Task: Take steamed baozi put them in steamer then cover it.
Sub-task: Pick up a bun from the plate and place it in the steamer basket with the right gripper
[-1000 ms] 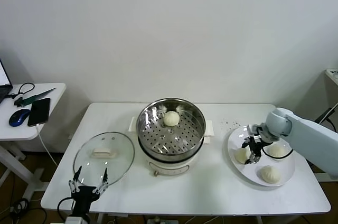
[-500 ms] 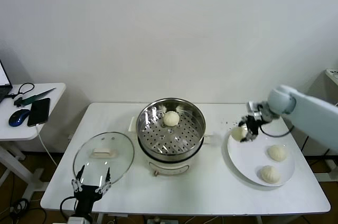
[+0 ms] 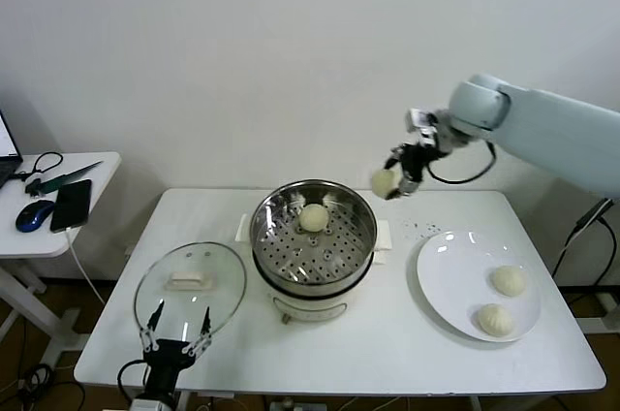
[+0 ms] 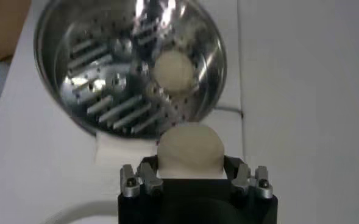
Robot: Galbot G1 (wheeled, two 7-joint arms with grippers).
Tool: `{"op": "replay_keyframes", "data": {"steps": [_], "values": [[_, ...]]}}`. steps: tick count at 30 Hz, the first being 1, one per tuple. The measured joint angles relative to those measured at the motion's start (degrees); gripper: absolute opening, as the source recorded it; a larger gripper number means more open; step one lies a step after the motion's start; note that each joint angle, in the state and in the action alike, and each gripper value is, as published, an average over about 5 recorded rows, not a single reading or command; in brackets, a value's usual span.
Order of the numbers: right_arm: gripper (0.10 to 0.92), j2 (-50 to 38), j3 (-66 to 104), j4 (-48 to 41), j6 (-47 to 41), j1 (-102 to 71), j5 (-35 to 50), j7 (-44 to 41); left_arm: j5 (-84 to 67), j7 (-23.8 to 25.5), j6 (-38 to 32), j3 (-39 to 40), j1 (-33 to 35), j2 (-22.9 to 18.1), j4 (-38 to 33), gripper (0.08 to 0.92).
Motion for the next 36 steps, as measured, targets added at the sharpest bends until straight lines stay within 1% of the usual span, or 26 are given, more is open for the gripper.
{"op": "replay_keyframes", "data": {"steps": [8,18,24,33,36], "values": [[0.696,9.1,-2.4,0.2,-2.8,0.2,4.7,3.7,-0.4,0.1,-0.2,-0.4,-0.7,-0.1,0.3,0.823],[0.696,17.6,-3.9,-0.4,-4.7,-3.9,6.0,7.3,-0.7,0.1,-0.2,-1.1,-1.4,0.4,0.6,0.823],[0.703,20.1,-4.6,-0.9,-5.0,-6.6,5.3,8.2,-0.8,0.1,-0.3,-1.4,-1.6,0.5,0.8,0.823],[0.707,21.6,-4.5,-2.1,-5.0,-9.8,3.4,8.7,-0.9,0.1,-0.2,-1.4,-1.9,0.5,1.3,0.823],[0.722,21.8,-4.3,-2.4,-5.0,-10.4,2.8,8.9,-0.9,0.1,-0.2,-1.4,-1.9,0.5,1.4,0.823]]}}
